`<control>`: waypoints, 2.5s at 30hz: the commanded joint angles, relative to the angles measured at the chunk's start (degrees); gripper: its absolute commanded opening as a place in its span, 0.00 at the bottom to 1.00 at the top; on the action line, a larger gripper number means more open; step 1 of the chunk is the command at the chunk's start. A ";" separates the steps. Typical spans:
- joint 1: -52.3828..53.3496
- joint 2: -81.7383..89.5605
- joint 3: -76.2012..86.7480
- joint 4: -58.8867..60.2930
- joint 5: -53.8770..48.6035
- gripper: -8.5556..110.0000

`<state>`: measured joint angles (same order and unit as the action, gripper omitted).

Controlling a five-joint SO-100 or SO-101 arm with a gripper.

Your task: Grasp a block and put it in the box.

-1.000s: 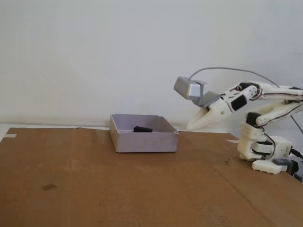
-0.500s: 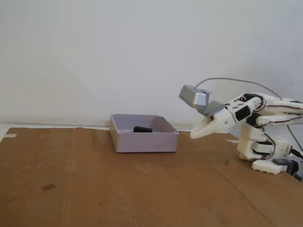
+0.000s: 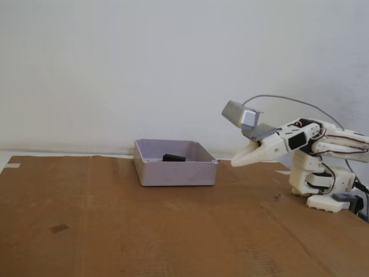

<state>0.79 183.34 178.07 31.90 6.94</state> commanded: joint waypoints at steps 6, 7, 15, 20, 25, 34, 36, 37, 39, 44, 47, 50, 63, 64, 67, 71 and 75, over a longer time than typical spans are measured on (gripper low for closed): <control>-2.46 2.11 2.81 -2.37 0.26 0.07; -2.46 2.20 2.81 -1.85 0.26 0.07; -2.55 7.47 2.55 9.32 0.26 0.07; -2.64 12.13 2.29 19.78 0.26 0.07; -2.64 11.87 2.29 22.68 -0.44 0.07; -2.46 11.87 2.29 34.63 -0.44 0.08; -2.37 11.87 2.29 37.18 -0.44 0.08; -2.37 11.87 2.29 38.41 -0.53 0.08; -2.37 11.87 2.29 40.78 -0.53 0.08; -2.37 11.87 2.29 45.79 -0.53 0.08; -2.29 11.87 2.29 48.43 -0.53 0.08; -2.29 11.87 2.29 52.03 -0.53 0.08; -2.20 11.43 2.29 53.79 -0.53 0.08; -2.20 11.43 2.29 53.79 -0.53 0.08; -2.20 11.43 2.29 53.79 -0.53 0.08; -2.20 11.43 2.29 53.79 -0.53 0.08; -2.20 11.43 2.29 53.79 -0.53 0.08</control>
<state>-1.49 193.45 177.98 75.50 6.33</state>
